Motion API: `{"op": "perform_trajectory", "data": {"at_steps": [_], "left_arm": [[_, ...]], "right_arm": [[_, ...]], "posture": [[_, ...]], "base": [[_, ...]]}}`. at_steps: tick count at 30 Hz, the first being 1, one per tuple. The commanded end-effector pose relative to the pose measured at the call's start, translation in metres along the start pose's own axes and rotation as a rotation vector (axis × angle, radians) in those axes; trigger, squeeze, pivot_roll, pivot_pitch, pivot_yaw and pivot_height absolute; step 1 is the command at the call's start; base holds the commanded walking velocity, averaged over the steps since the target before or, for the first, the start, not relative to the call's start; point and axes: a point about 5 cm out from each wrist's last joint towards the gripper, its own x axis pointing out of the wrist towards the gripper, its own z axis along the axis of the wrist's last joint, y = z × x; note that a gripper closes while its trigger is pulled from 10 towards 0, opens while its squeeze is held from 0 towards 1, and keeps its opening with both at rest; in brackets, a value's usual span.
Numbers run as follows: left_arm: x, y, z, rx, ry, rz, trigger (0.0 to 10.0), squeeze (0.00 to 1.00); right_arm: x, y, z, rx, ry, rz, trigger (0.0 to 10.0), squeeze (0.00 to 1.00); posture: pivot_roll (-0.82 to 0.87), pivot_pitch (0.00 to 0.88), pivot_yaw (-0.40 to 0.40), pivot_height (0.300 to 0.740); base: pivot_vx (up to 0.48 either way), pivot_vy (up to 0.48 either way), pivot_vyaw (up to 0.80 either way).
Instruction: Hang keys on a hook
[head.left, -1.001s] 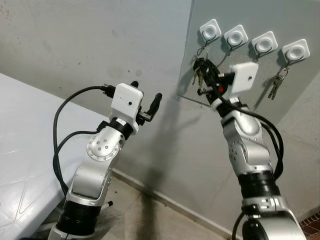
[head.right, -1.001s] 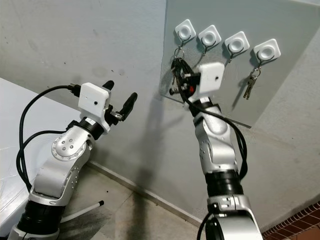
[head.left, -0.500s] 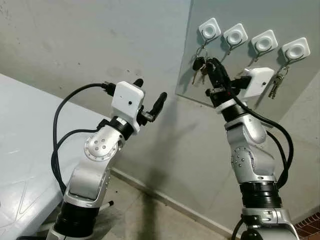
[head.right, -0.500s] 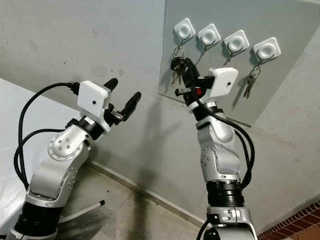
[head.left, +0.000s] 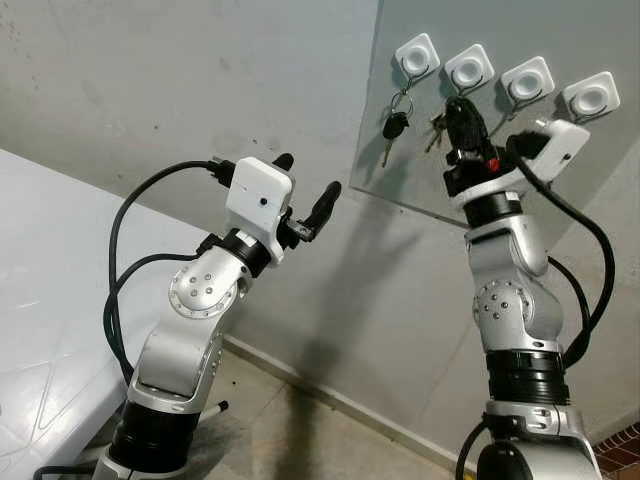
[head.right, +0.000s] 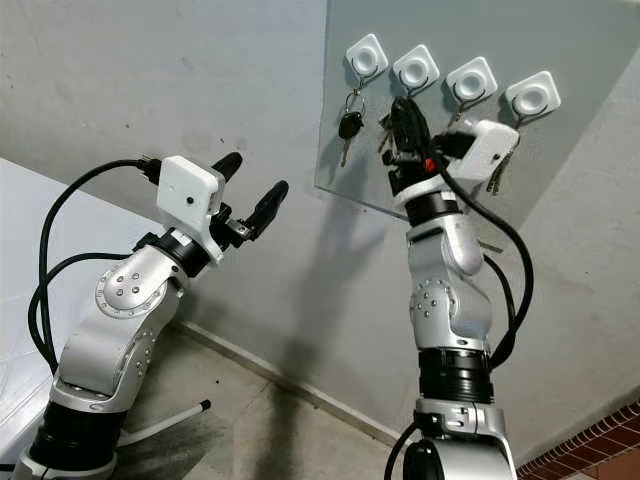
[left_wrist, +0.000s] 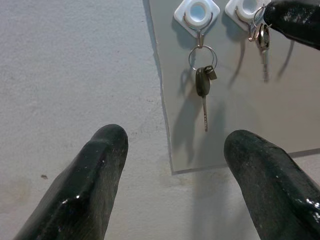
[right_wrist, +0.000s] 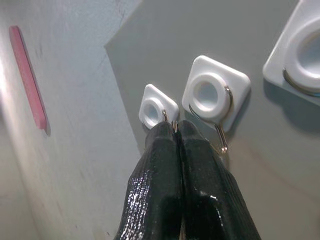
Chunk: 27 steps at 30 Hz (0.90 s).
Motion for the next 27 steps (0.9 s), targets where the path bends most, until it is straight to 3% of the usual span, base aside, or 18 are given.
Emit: {"op": "perform_trajectory", "data": {"at_steps": [1, 20, 21, 22, 27], "left_arm": [[0.002, -0.001, 0.009, 0.007, -0.027, -0.012, 10.0, 0.00], [0.000, 0.002, 0.011, 0.005, -0.027, 0.004, 10.0, 0.00], [0.001, 0.003, 0.012, 0.002, -0.027, 0.006, 10.0, 0.00], [0.001, 0.003, 0.012, 0.000, -0.024, 0.009, 10.0, 0.00], [0.001, 0.003, 0.012, -0.002, -0.023, 0.011, 10.0, 0.00]], "right_arm": [[0.006, 0.000, 0.006, 0.018, -0.017, 0.001, 10.0, 0.00], [0.001, -0.006, -0.006, 0.173, 0.027, -0.063, 10.0, 0.00], [-0.003, -0.007, -0.011, 0.225, 0.042, -0.086, 10.0, 0.00], [-0.010, -0.007, -0.020, 0.337, 0.059, -0.137, 10.0, 0.00], [-0.011, -0.005, -0.021, 0.348, 0.058, -0.128, 10.0, 0.00]], "posture": [[-0.07, 0.000, -0.027, 0.740], [-0.06, 0.000, -0.032, 0.740], [-0.07, 0.000, -0.028, 0.740], [-0.07, 0.000, -0.028, 0.740], [-0.07, 0.000, -0.026, 0.740]], "base": [[0.000, 0.000, 0.00], [0.000, 0.000, 0.00], [0.000, 0.000, 0.00], [0.000, 0.000, 0.00], [0.000, 0.000, 0.00]]}}
